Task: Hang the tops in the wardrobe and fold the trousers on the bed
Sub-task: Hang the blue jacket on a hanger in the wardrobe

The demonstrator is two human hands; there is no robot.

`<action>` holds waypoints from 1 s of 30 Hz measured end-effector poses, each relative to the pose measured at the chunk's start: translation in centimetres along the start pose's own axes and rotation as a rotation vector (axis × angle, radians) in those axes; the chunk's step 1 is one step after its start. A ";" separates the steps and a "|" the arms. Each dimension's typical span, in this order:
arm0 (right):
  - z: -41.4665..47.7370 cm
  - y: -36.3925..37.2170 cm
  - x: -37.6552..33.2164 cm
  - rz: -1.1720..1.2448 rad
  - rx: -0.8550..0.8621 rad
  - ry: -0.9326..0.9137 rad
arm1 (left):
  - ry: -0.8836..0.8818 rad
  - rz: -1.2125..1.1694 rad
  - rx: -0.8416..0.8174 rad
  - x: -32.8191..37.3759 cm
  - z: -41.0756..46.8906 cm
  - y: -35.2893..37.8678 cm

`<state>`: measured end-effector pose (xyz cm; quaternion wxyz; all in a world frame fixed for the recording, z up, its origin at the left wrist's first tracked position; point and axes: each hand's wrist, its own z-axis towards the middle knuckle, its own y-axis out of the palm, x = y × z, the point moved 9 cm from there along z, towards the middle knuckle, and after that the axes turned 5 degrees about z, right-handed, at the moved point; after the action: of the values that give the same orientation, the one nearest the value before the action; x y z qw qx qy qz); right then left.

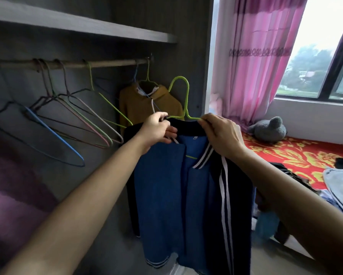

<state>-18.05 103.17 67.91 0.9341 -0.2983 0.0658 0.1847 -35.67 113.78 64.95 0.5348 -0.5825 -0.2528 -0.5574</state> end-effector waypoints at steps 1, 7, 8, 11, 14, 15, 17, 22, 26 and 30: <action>0.2 0.0 -0.1 -0.008 0.006 0.014 | 0.129 0.315 0.077 1.2 0.6 -0.9; 2.7 1.4 1.3 -0.020 0.041 0.099 | 0.383 0.815 0.211 3.7 3.8 -3.8; 3.6 1.9 1.6 -0.020 0.047 0.109 | 0.372 0.800 0.206 3.8 4.8 -4.4; 6.9 3.9 2.5 -0.012 0.046 0.120 | 0.285 0.726 0.151 3.4 8.0 -5.9; 10.4 6.8 3.2 0.012 0.029 0.121 | 0.218 0.728 0.099 2.4 11.0 -7.4; 11.5 8.0 3.5 0.016 0.016 0.117 | 0.211 0.776 0.105 2.2 11.9 -8.1; 13.4 10.6 4.0 0.024 -0.022 0.101 | 0.224 0.958 0.182 2.0 13.5 -10.4; 17.4 16.4 5.0 0.042 -0.091 0.059 | 0.138 1.387 0.376 2.0 17.2 -16.9; 20.2 20.1 5.1 0.135 -0.117 0.034 | -0.008 1.494 0.222 -1.0 20.1 -19.9; 21.9 22.8 5.7 0.166 -0.139 0.026 | -0.163 1.554 0.058 -6.3 21.4 -21.9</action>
<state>-21.31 134.81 72.20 0.8919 -0.3581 0.0897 0.2614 -48.65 141.57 70.80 0.7665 -0.6175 0.1745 0.0281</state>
